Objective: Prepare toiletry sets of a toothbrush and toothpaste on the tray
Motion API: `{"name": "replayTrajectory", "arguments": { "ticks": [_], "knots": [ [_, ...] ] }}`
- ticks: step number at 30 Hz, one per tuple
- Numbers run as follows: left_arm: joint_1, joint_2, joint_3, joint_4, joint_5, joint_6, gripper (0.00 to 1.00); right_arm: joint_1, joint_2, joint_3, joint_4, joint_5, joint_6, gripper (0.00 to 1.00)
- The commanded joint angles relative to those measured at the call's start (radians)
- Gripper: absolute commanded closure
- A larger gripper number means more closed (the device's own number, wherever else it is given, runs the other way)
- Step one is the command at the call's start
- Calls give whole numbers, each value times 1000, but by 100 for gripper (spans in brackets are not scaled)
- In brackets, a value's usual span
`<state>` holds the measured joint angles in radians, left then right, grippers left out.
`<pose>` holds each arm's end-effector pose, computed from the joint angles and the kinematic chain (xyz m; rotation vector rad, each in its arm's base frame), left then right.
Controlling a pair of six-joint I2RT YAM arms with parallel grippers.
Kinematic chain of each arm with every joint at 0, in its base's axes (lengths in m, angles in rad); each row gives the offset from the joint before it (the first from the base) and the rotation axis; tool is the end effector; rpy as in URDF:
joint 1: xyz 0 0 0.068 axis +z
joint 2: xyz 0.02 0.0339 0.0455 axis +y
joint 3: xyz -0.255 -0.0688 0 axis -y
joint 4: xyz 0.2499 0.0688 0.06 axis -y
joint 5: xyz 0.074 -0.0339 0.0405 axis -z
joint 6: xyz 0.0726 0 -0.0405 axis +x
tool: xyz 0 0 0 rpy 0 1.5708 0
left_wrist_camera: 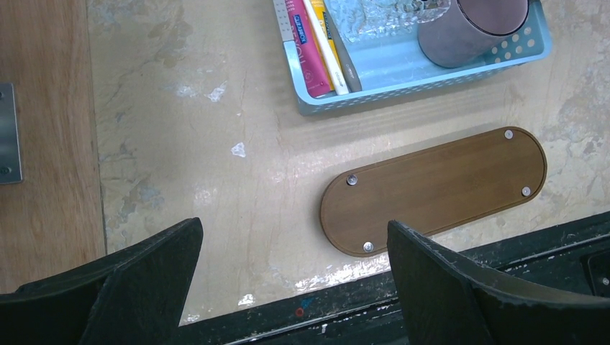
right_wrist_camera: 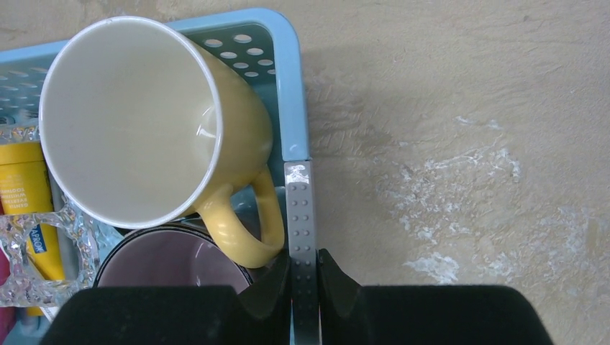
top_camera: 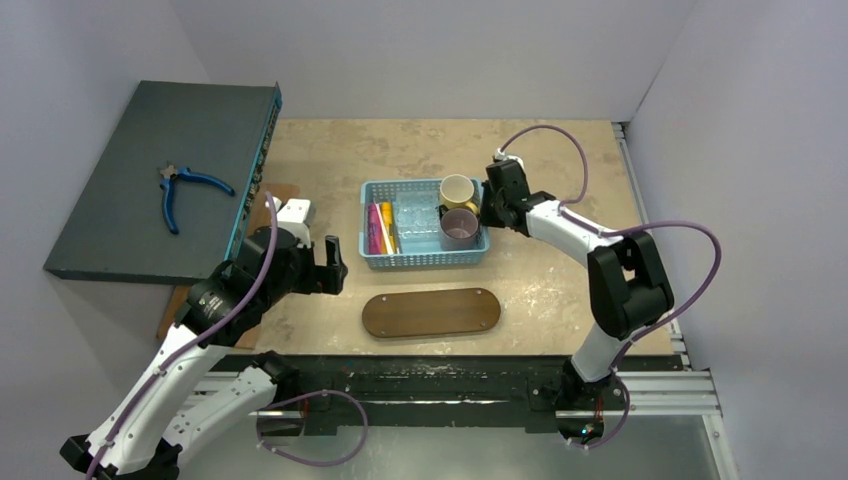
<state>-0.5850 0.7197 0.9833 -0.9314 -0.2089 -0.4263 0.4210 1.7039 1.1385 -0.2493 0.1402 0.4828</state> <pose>0.1482 -0.0801 0.3148 0.0640 2.2398 -0.3204 0.3666 0.1530 0.1769 0.1405 2.3872 0.2636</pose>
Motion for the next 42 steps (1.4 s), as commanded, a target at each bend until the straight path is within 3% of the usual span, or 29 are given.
{"name": "replayTrajectory", "arguments": {
  "ticks": [1,7,14,26,42],
  "knots": [
    [3,1,-4,10,-14,7,0,3,-9,52,86,34,55,100],
    [2,3,-5,10,-11,9,0,3,-67,51,44,91,18,70],
    [2,-3,-5,10,-11,9,0,4,-148,105,-50,132,-64,57],
    [4,-6,-6,10,-6,14,0,65,-207,247,-204,-63,-308,50],
    [2,-26,-9,12,-6,18,0,219,4,442,-386,-116,-443,50]
  ]
}}
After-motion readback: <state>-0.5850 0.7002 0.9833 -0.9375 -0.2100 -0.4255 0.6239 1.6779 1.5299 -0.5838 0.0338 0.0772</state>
